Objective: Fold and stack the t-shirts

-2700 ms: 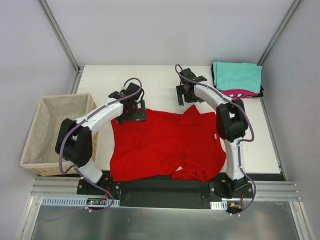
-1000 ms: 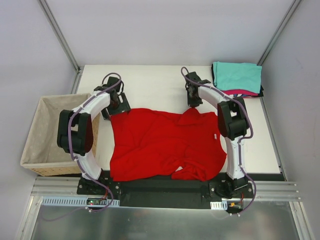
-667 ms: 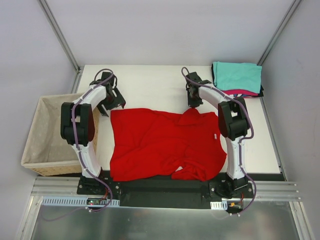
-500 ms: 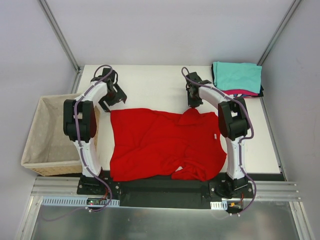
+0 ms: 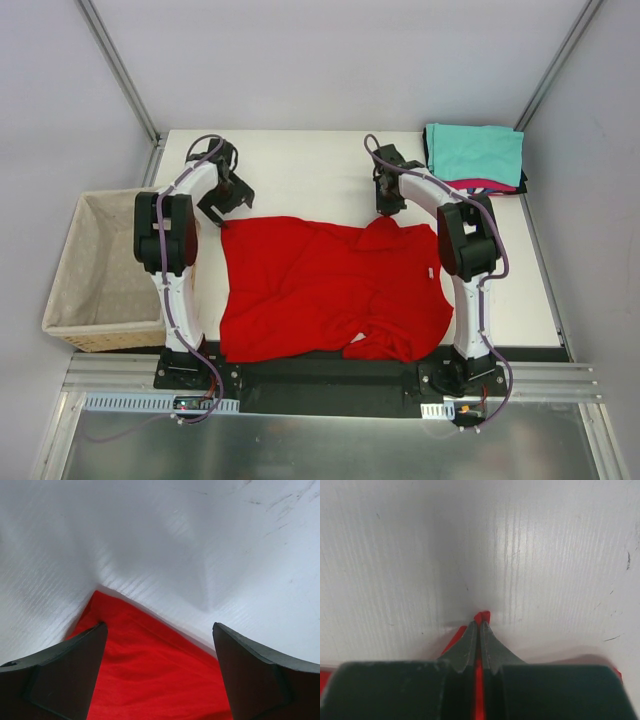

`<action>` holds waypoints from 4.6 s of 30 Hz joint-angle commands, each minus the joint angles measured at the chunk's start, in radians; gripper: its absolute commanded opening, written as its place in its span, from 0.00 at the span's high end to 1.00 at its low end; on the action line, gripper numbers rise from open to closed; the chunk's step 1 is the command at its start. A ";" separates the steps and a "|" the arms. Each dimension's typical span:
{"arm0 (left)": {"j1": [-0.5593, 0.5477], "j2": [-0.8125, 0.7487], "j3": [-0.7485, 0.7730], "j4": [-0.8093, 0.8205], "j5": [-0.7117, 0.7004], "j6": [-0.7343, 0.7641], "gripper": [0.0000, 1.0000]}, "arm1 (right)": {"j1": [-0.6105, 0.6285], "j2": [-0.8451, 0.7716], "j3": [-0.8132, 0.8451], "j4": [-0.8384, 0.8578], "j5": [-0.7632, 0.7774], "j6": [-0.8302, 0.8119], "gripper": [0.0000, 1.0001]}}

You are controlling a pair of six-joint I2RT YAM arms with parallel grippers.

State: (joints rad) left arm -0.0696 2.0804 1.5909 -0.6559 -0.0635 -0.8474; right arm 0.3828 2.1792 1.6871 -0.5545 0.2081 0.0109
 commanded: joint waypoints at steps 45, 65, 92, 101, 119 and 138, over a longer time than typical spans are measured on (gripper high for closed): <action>0.048 -0.308 0.223 -0.065 0.131 0.229 1.00 | -0.012 -0.421 0.252 0.005 0.123 -0.166 0.99; 0.045 -0.959 0.520 0.025 0.333 0.450 1.00 | 0.231 -1.168 0.283 0.131 0.071 -0.368 0.99; 0.047 -1.073 0.667 0.091 0.534 0.326 1.00 | 0.206 -1.204 0.474 0.280 -0.288 -0.302 0.99; 0.047 -1.103 0.745 0.240 0.587 0.309 1.00 | 0.076 -1.277 0.448 0.412 -0.420 -0.181 0.99; 0.047 -1.313 0.548 0.492 0.617 0.209 1.00 | -0.297 -1.454 0.444 0.406 -0.484 0.033 0.99; 0.045 -1.306 -0.024 0.691 0.435 0.186 1.00 | -0.372 -1.288 0.107 0.464 -0.440 0.092 1.00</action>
State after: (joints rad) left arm -0.0315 0.7444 1.7767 -0.0269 0.4793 -0.6407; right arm 0.0181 0.7677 1.9446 -0.1001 -0.2710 0.0944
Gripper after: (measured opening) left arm 0.009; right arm 0.020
